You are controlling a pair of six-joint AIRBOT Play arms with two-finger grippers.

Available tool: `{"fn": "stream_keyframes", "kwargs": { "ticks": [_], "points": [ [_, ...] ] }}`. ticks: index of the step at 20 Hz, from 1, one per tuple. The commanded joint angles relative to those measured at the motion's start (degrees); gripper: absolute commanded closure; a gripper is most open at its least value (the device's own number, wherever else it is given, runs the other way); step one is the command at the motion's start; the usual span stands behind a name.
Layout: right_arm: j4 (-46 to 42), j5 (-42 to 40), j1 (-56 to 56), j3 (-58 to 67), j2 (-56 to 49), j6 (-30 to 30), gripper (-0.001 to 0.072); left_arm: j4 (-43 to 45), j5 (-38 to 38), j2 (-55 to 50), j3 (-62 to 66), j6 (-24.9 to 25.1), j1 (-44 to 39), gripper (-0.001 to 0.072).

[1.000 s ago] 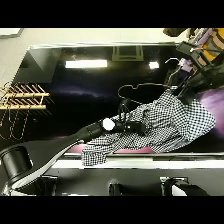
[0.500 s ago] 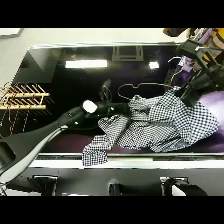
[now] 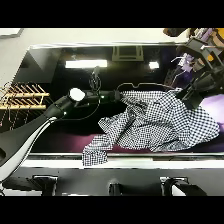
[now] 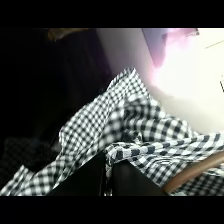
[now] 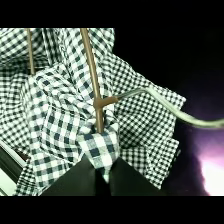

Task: Fold the clothes and pants, and hang the long-sleeved shirts on hangers.

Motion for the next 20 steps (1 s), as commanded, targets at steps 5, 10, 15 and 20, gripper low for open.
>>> {"fn": "stream_keyframes", "kwargs": {
  "ticks": [5, 10, 15, 20],
  "points": [
    [-7.28, -3.48, 0.04, 0.02, -2.82, 0.28, 0.0686, 1.20, -1.57, 0.02, 2.97, 0.50, 0.28, 0.0689],
    [-11.41, -4.28, 0.04, 0.02, -2.80, 0.48, 0.0686, 2.36, -5.25, -0.04, 2.97, 0.46, 0.28, 0.0690],
    [-13.25, -3.85, 0.04, 0.02, -0.48, 0.20, 0.0686, 4.15, -7.56, -0.04, 2.99, -0.37, 0.48, 0.0689],
    [-12.61, -3.56, 0.07, 0.02, 2.97, -1.38, 0.0686, 4.17, -9.20, -0.02, 4.85, -2.97, 2.21, 0.0689]
  ]
}}
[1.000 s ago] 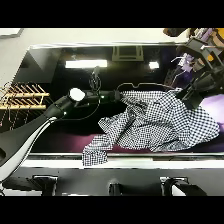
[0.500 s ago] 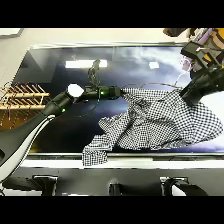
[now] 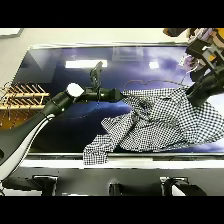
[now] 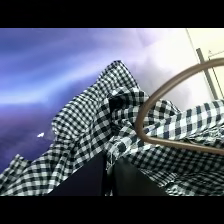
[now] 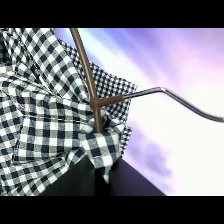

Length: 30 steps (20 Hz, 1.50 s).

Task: Fold the clothes and pants, and hang the long-sleeved shirts on hangers.

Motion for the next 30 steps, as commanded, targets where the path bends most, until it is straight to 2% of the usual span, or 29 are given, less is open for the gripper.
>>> {"fn": "stream_keyframes", "kwargs": {
  "ticks": [1, 8, 13, 17, 22, 25, 27, 30],
  "points": [
    [1.07, 0.33, -0.02, 0.04, 2.14, -2.47, 0.0686, 0.70, -1.29, -0.04, 2.23, -1.20, 1.29, 0.0689],
    [3.23, -1.57, -0.04, 0.04, 2.58, -5.64, 0.0686, 0.74, -4.31, -0.07, 6.47, -3.54, 4.92, 0.0689],
    [0.39, -8.70, -0.04, 0.04, -0.68, -8.68, 0.0686, 2.91, -6.93, -0.04, 6.82, -4.87, 6.21, 0.0689],
    [0.20, -14.84, -0.04, 0.04, -2.97, -12.20, 0.0686, 8.81, -6.19, -0.07, 6.82, -9.57, 6.21, 0.0689],
    [1.49, -16.59, 0.31, 0.02, -5.18, -15.47, 0.0687, 9.25, -1.64, -0.07, 6.84, -10.86, 6.32, 0.0690],
    [0.09, -19.89, 4.13, 0.02, -6.14, -17.00, 0.0687, 9.25, -1.01, -0.07, 6.86, -11.50, 7.04, 0.0690],
    [-4.20, -21.53, 7.50, 0.02, -7.39, -17.03, 0.0687, 9.25, -0.66, -0.07, 6.86, -12.11, 7.82, 0.0690],
    [-9.35, -24.70, 10.34, 0.04, -8.74, -15.02, 0.0687, 9.27, -1.36, -0.07, 6.86, -12.52, 9.03, 0.0690]
  ]
}}
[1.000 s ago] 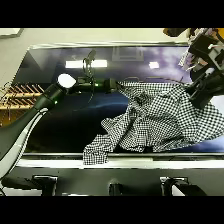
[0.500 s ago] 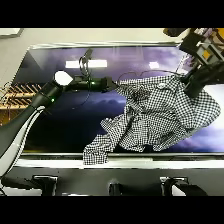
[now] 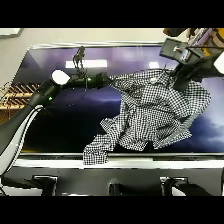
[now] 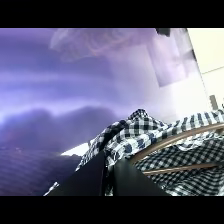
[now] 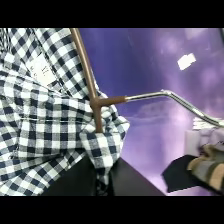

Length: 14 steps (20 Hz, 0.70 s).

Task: Fold the clothes and pants, and hang the long-sleeved shirts on hangers.

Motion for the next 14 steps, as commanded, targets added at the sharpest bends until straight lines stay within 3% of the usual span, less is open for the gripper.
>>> {"fn": "stream_keyframes", "kwargs": {
  "ticks": [1, 8, 14],
  "points": [
    [-4.96, -4.44, 2.86, 0.04, -1.49, 1.18, 0.0687, -0.37, -0.70, -0.02, 0.07, -0.66, 1.20, 0.0690],
    [-10.54, -6.69, 2.86, 0.04, -3.65, 1.18, 0.0687, -0.35, -3.08, -0.02, 0.02, -2.67, 1.22, 0.0690],
    [-12.33, -11.43, 2.86, 0.04, -3.67, 1.84, 0.0687, -0.35, -5.66, -0.26, 0.02, -12.11, 1.16, 0.0690]
  ]
}}
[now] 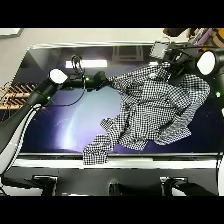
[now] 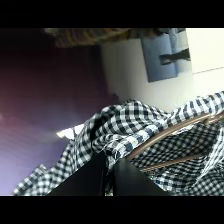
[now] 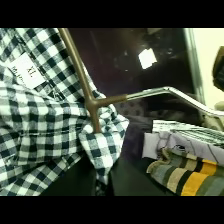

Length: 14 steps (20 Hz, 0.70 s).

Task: Fold the clothes and pants, and hang the long-sleeved shirts on hangers.

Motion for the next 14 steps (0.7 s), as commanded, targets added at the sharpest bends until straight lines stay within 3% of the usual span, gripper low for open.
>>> {"fn": "stream_keyframes", "kwargs": {
  "ticks": [1, 6, 14],
  "points": [
    [-3.72, -2.60, 0.02, 0.07, -0.11, 0.55, 0.0687, 0.37, -1.46, -0.33, -0.04, -6.60, 0.04, 0.0689],
    [-3.89, -5.09, 0.02, 0.07, -0.11, 0.50, 0.0687, 0.33, -2.16, -1.88, -0.04, -8.81, 0.07, 0.0689],
    [-0.70, -5.57, 0.04, 0.07, -0.07, 0.52, 0.0688, 1.27, -1.20, -2.10, 5.25, -7.26, 2.56, 0.0688]
  ]
}}
